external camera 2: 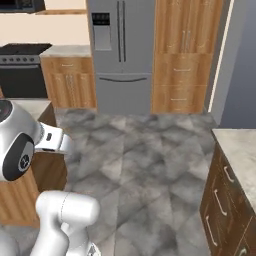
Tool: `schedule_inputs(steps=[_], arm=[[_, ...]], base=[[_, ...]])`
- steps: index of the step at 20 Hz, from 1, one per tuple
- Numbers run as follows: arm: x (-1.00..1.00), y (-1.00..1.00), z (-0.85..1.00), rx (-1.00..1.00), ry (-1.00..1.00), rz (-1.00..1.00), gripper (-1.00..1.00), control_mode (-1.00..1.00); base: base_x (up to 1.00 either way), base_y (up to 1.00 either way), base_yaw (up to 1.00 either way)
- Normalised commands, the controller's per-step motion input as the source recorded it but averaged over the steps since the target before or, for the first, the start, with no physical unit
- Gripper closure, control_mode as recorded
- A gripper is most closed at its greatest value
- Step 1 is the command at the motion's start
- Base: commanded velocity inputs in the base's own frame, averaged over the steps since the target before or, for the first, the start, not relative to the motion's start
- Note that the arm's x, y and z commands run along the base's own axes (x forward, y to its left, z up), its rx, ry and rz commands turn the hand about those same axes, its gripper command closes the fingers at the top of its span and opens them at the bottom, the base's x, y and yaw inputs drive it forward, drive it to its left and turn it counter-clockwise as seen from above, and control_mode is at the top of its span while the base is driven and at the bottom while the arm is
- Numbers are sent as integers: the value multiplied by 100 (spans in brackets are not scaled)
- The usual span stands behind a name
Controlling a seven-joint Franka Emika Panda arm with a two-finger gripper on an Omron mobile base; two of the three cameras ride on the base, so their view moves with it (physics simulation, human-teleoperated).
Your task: Navigate to the fridge.
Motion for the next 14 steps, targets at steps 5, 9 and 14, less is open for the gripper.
schedule_inputs(steps=[5,9,14], arm=[[0,0,0,0,0,0,-100,100],[0,0,0,0,0,0,-100,100],[0,0,0,0,0,0,-100,100]], base=[[100,-90,22],[100,-39,16],[100,13,6]])
